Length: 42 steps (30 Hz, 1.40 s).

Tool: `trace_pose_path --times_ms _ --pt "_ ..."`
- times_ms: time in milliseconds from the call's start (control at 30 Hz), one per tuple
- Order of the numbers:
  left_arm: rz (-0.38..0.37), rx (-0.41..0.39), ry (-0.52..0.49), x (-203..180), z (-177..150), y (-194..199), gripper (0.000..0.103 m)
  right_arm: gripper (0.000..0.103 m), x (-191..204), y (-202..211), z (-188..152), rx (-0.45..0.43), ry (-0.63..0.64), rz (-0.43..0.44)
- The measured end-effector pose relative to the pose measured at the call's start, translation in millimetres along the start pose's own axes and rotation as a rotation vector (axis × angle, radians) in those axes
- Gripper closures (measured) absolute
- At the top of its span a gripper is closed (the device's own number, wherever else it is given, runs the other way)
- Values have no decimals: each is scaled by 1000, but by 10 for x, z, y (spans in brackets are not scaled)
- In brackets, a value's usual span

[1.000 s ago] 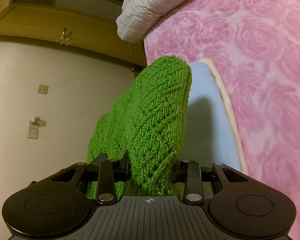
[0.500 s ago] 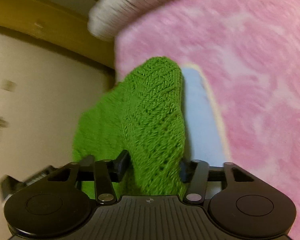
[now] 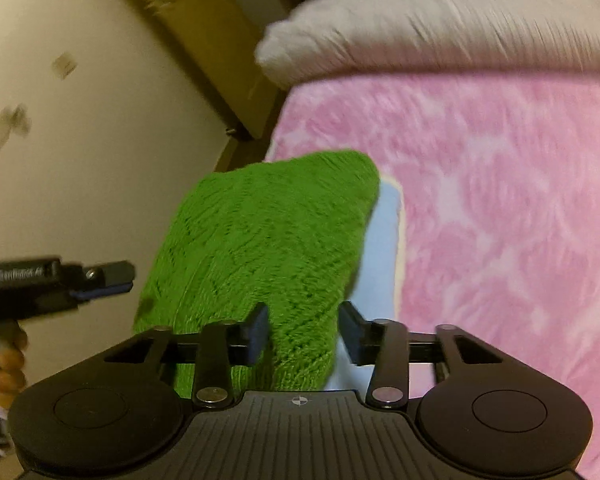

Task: Fold clothes
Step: 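Lower the vest onto the light blue folded clothes with both grippers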

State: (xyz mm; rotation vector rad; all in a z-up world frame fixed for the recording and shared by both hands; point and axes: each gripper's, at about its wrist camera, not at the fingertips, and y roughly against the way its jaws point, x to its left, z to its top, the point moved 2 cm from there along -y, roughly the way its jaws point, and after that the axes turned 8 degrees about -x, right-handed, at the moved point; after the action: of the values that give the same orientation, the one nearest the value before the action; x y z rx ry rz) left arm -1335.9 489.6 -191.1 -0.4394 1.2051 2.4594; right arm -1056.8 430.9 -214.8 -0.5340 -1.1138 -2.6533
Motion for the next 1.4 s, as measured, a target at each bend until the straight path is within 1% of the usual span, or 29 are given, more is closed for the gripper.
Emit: trace_pose_path --times_ms 33,67,100,167,200,267,300,400,467,500,600,667,733,800,867,900,967,1033,1067,1100,1200,1300,1333,1400 --pt "32 23 -21 -2 -57 -76 82 65 96 -10 -28 -15 63 -5" --pt "61 45 -45 0 -118 -150 85 65 173 -52 -80 -14 123 -12" --pt "85 58 -79 11 -188 -216 85 65 244 -101 -137 -9 179 -18" --pt "134 66 -165 48 -324 -345 85 65 331 -252 -300 30 248 -25" --pt "144 68 -166 88 -373 -375 85 65 344 -319 -377 47 259 -32" --pt "134 56 -139 160 -430 -370 86 65 369 -454 -531 80 280 -45" --pt "132 51 -144 169 -442 -365 86 65 381 -509 -594 94 291 -50" --pt "143 54 -172 117 -408 -352 86 65 416 -516 -598 96 330 -53" --pt "151 51 -177 65 -359 -323 86 65 400 -474 -523 98 306 -60" --pt "146 41 -159 40 -331 -280 87 65 392 -446 -487 97 293 -63" --pt "116 26 -123 -32 -300 -130 87 65 377 -273 -406 61 250 -72" --pt "93 26 -119 -85 -312 -50 87 65 379 -169 -374 49 207 -62" --pt "87 38 -134 -128 -356 -11 87 65 374 -91 -328 50 153 -42" --pt "109 67 -151 -127 -442 -52 87 65 411 -84 -332 61 134 -36" --pt "132 91 -160 -77 -546 -118 86 65 461 -103 -375 89 151 -29" --pt "138 92 -166 -49 -584 -149 85 65 488 -151 -436 118 172 -33" --pt "150 103 -172 18 -649 -213 80 65 524 -287 -559 167 227 -52" --pt "158 106 -180 73 -705 -252 79 65 548 -440 -675 205 290 -75" --pt "161 105 -178 92 -715 -267 73 64 554 -483 -704 210 313 -78" --pt "163 107 -157 112 -709 -270 72 63 559 -510 -709 212 327 -80" --pt "170 113 -98 131 -665 -240 73 62 545 -487 -672 217 314 -79" --pt "184 108 -122 16 -594 -114 74 61 554 -343 -577 213 292 -94" --pt "194 109 -135 -32 -575 -67 77 61 573 -249 -586 213 282 -97" --pt "213 111 -139 -121 -548 26 78 61 600 -112 -555 209 261 -100"
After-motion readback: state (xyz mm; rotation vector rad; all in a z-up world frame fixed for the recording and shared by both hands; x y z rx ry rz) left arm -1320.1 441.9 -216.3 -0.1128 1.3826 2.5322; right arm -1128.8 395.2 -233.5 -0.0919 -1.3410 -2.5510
